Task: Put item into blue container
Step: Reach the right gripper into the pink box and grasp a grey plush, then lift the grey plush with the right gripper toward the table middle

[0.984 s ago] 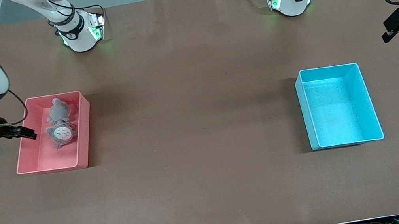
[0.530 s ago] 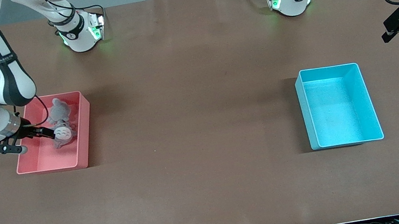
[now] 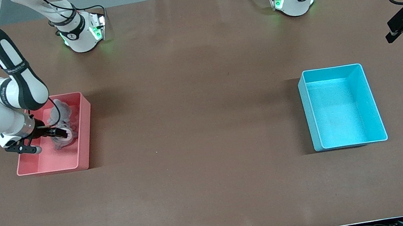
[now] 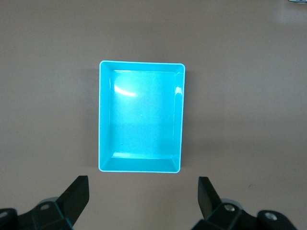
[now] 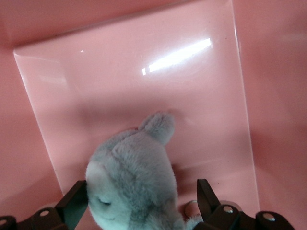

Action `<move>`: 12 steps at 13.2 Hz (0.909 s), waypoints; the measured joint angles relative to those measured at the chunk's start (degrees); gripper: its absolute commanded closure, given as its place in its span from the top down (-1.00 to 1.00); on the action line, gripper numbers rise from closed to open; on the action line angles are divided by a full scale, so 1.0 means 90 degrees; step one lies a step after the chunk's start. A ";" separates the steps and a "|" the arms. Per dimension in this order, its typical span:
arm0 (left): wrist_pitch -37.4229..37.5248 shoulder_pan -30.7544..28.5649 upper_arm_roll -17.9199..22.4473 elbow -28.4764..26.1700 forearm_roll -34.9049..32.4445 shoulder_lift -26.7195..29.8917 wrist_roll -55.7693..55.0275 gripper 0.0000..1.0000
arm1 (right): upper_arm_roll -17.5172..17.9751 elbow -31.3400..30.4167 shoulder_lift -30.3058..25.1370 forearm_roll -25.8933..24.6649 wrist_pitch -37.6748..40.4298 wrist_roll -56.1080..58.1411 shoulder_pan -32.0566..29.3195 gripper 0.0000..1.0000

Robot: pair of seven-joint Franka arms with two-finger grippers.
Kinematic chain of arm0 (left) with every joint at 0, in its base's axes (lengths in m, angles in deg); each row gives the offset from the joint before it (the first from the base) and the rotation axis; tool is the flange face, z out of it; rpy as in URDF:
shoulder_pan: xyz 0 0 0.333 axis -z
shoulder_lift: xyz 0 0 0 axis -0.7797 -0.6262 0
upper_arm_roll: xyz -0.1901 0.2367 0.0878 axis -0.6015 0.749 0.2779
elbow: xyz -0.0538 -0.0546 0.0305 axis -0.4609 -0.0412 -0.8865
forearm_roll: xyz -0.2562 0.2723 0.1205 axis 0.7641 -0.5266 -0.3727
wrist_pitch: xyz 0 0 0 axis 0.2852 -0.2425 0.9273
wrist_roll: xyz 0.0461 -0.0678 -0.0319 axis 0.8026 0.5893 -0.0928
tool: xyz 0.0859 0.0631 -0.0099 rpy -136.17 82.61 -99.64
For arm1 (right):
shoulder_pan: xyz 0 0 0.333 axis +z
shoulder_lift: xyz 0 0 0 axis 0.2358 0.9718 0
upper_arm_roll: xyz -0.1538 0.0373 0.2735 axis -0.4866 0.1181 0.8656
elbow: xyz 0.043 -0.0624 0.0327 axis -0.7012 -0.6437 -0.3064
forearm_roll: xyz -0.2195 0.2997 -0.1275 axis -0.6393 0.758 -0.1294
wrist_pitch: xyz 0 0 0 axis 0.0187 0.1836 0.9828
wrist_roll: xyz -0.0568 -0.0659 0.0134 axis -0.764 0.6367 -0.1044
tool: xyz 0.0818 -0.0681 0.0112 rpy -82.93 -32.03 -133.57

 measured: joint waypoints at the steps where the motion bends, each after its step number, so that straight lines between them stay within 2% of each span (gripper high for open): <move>1: 0.0000 0.0000 0.0000 0.0000 0.0000 0.0000 0.0000 1.00 | 0.0000 -0.0009 0.0006 0.0031 0.0000 0.0000 0.0000 0.98; 2: 0.0000 0.0000 0.0000 0.0000 0.0000 0.0000 0.0000 1.00 | 0.0000 -0.0020 0.0015 0.0079 0.0000 0.0000 0.0000 0.88; 3: 0.0000 0.0000 0.0000 0.0000 0.0000 0.0000 0.0000 1.00 | 0.0000 -0.0031 0.0022 0.0114 0.0000 0.0000 0.0000 0.68; 4: 0.0000 0.0000 0.0000 0.0000 0.0000 0.0000 0.0000 1.00 | 0.0000 -0.0043 0.0028 0.0121 0.0000 0.0000 0.0000 0.43; 7: 0.0000 0.0000 0.0000 0.0000 0.0000 0.0000 0.0000 1.00 | 0.0000 -0.0067 0.0033 0.0131 0.0001 -0.0001 0.0002 -0.46; 9: 0.0000 0.0000 0.0000 0.0000 0.0000 0.0000 0.0000 1.00 | 0.0003 -0.0064 0.0033 0.0138 0.0007 -0.0001 0.0014 -0.84; 10: 0.0000 0.0000 0.0000 0.0000 0.0000 0.0000 0.0000 1.00 | 0.0005 -0.0052 0.0032 0.0141 0.0038 -0.0001 0.0021 -0.91; 12: 0.0000 0.0000 0.0000 0.0000 0.0000 0.0000 0.0000 1.00 | 0.0005 0.0106 0.0008 0.0144 0.0383 -0.0001 0.0026 -0.93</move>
